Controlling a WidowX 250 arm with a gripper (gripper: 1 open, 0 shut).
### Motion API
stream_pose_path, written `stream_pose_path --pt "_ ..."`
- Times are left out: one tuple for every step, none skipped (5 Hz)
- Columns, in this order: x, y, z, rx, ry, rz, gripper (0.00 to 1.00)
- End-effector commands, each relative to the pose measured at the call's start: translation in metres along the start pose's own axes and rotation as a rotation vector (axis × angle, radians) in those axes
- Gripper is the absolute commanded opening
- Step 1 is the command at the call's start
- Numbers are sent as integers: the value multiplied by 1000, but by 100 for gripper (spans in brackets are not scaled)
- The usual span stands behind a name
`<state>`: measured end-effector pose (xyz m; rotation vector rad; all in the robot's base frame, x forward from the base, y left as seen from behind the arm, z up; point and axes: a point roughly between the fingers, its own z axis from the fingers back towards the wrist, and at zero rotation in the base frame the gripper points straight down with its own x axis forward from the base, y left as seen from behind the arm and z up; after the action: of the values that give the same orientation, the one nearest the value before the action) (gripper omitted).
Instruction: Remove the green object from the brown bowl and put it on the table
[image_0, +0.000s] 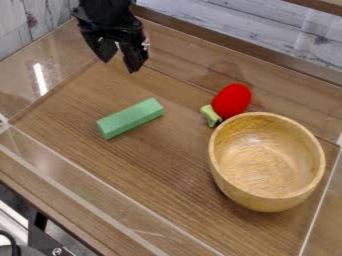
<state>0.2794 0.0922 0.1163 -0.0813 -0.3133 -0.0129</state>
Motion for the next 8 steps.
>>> stream_pose_path --pt "19 1 27 33 -70 -1 100" --pt "19 0 38 41 -69 20 100" --pt "6 -6 52 33 -57 -9 100" --pt "-8 -12 58 18 -34 -23 100" --pt "-6 -12 45 23 -29 -12 100" --pt "-1 -11 34 37 -27 -2 100" --pt "5 -7 31 61 -31 18 100" --pt "9 -2 30 92 -36 28 100"
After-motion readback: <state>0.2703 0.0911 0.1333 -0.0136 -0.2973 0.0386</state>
